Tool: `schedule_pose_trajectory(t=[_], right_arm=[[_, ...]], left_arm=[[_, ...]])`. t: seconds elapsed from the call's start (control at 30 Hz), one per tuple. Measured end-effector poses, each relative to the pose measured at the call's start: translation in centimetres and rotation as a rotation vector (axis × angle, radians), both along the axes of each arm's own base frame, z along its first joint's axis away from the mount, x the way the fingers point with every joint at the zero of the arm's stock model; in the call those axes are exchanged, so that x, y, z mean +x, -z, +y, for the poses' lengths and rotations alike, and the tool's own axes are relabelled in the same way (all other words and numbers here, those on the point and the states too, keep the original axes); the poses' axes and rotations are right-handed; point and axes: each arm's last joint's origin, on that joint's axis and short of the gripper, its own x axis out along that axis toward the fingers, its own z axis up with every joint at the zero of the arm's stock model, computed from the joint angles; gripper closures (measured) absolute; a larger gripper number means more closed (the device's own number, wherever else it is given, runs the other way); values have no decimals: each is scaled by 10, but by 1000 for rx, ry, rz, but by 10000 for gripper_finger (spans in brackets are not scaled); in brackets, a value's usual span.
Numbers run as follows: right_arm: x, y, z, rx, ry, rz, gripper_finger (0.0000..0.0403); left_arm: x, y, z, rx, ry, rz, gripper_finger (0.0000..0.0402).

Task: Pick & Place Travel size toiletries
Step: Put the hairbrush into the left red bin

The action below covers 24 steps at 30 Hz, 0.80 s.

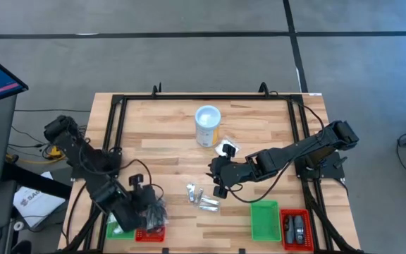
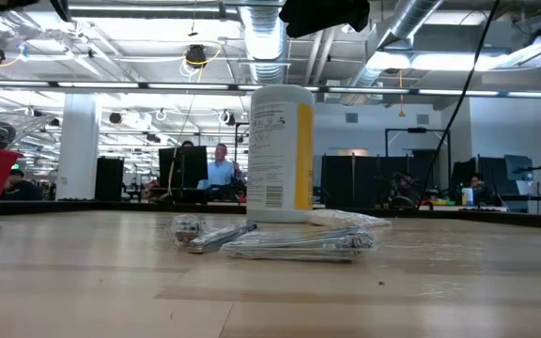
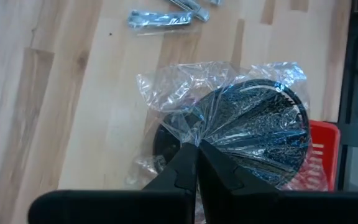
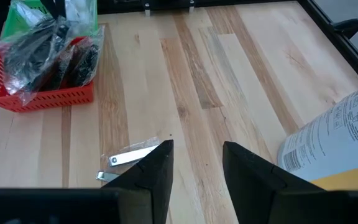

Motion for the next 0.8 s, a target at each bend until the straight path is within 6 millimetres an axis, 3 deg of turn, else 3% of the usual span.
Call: schedule_pose_trajectory(t=[0.53, 0.8], right_arm=[[0, 0, 0, 0, 1, 0, 274], [0, 0, 0, 0, 0, 0, 274]], left_arm=[[9, -6, -40, 61, 64, 105, 401], [14, 8, -51, 185, 26, 230, 401]])
